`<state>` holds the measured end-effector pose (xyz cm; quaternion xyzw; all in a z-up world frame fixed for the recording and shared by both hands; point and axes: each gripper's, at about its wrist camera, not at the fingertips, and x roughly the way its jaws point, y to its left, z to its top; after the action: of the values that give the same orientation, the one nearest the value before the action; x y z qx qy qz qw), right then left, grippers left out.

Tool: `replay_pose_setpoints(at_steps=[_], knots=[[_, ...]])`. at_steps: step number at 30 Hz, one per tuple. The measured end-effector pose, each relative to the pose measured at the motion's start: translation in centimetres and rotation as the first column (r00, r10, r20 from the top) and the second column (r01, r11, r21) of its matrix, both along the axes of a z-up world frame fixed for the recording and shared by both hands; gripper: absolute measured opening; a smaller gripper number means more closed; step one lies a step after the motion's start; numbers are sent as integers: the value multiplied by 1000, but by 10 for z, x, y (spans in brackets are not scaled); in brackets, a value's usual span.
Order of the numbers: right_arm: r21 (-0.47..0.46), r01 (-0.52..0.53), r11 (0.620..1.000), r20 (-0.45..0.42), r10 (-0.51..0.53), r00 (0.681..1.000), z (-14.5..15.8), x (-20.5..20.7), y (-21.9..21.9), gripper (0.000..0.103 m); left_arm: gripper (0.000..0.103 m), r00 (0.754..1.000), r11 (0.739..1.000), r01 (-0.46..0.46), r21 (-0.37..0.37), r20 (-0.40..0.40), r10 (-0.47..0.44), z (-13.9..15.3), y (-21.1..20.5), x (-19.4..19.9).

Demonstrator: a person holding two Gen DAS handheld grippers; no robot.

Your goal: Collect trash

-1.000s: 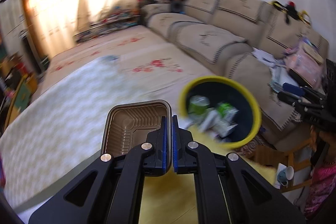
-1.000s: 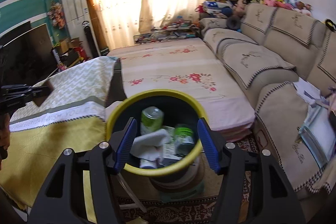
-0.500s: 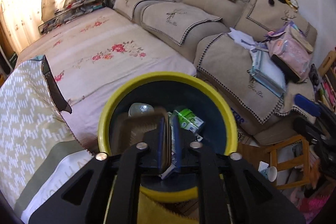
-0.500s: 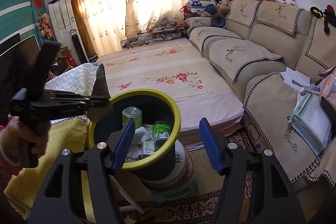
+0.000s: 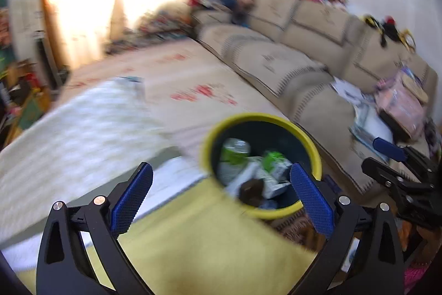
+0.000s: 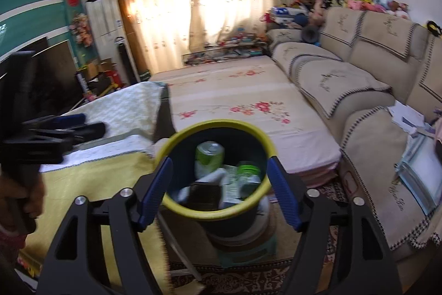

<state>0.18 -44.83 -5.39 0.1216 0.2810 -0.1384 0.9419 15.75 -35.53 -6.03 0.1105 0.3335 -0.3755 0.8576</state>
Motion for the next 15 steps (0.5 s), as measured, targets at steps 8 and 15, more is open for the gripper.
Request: replay_pose_setpoints(at_steps=[8, 15], knots=[[-14, -100, 995, 53, 100, 994, 21, -3, 47, 92, 98, 934, 937, -335, -96, 101, 344, 38, 172, -49], [-58, -157, 986, 90, 161, 983, 45, -17, 88, 96, 98, 829, 843, -530, -91, 153, 538, 53, 272, -97]])
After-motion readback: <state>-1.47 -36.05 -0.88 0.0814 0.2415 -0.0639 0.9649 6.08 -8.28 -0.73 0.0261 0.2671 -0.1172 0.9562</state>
